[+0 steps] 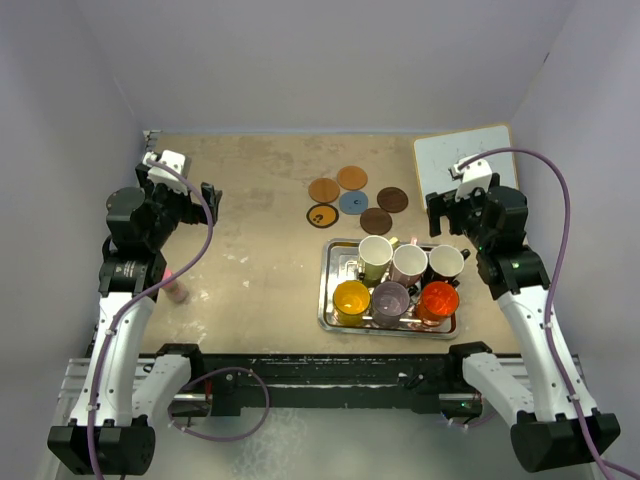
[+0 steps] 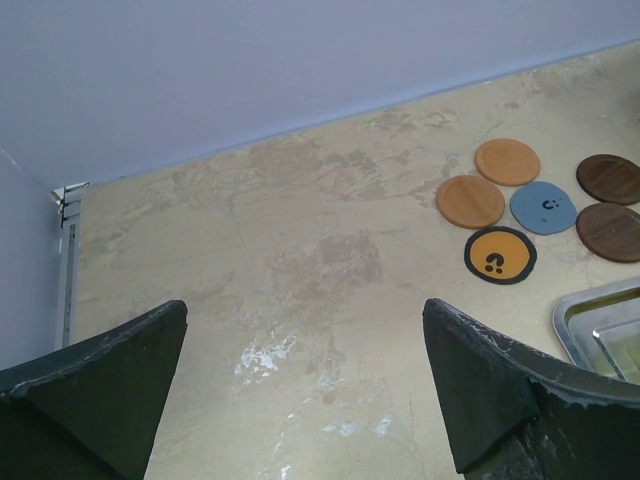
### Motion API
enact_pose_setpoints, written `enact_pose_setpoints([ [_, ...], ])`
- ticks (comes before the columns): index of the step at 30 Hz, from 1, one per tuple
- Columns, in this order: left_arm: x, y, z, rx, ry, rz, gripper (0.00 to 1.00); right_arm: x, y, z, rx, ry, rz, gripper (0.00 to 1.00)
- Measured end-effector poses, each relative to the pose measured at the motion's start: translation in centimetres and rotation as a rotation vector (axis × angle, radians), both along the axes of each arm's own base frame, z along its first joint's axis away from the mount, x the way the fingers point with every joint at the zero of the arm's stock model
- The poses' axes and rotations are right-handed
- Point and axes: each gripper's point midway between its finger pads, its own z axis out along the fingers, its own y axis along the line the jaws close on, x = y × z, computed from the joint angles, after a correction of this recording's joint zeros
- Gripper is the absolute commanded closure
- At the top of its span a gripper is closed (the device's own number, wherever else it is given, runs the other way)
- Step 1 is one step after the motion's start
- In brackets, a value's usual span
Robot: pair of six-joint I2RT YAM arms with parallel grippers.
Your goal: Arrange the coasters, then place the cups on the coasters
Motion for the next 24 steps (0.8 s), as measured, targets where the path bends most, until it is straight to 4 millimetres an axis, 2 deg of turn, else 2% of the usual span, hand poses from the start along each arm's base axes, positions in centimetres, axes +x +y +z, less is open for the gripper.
enact_pose_setpoints([
  [5,0.0,-0.1,0.0,0.0,0.0,-0.008,0.02,0.4,0.0,-0.9,-0.004,0.032,-0.001,0.0],
  [11,0.4,-0.8,-0.9,0.003,0.027,-0.048,0.02,2.0,0.8,-2.0,-0.018,0.12,0.016,0.0],
  [19,2.2,-1.7,-3.6,0.029,0.101,-0.117,0.02,4.4,2.5,-2.0,-0.003,0.171,0.077,0.0],
  [24,4.5,-2.5,-6.1,0.037,0.159,-0.16,0.02,4.1,3.1,-2.4,0.007,0.189,0.109,0.0],
])
